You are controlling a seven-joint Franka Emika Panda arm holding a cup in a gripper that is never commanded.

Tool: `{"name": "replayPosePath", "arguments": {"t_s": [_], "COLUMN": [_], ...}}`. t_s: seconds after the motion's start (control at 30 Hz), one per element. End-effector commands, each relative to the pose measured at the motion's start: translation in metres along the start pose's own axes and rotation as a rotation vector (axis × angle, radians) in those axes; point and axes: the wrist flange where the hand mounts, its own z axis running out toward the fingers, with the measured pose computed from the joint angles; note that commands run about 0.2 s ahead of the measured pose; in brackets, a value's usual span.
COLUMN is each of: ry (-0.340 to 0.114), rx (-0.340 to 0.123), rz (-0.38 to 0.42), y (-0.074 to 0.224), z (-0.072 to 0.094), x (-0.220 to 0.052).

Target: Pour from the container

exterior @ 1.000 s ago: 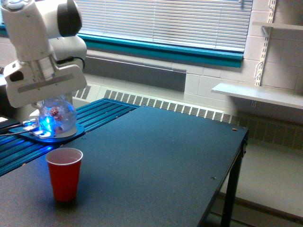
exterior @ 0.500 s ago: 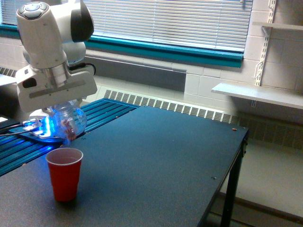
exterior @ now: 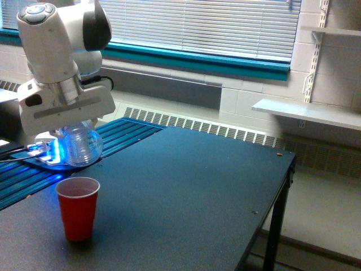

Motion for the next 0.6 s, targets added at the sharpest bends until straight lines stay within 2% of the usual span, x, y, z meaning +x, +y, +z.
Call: {"name": "replayPosePath", "arguments": {"t_s": [0.03,0.6], "ry": [0.016,0.020], "rx": [-0.018,-0.029], "rz": [-0.038,-0.023], "y": [-0.0118,-0.0203], "z": [0.0046,0.0042], "x": [-0.0097,-0.0071]}}
